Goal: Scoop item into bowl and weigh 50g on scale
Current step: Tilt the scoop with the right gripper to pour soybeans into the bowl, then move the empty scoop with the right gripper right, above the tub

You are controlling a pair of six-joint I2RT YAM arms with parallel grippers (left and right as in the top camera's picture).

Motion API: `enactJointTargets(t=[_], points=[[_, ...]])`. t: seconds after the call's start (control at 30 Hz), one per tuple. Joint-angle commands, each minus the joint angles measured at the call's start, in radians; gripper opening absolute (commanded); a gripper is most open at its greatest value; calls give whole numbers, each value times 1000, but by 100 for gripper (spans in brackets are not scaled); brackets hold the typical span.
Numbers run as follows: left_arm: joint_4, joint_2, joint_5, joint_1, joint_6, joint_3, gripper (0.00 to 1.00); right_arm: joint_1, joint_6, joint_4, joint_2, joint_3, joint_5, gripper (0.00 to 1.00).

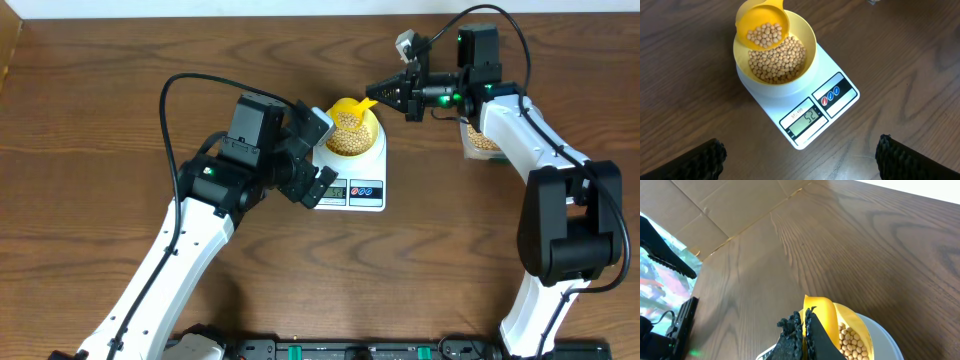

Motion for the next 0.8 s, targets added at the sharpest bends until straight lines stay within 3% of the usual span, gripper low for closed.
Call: enactJointTargets(t=[0.0, 0.33, 0.77], points=[[-1, 7, 9, 2, 17, -7, 98, 8, 13, -1, 7, -1, -22, 1], [-1, 7, 10, 2, 17, -7, 98, 7, 154, 5, 7, -1, -23, 1], [-1, 7, 10, 2, 17, -7, 98, -108, 672, 312, 6, 0, -140, 1]])
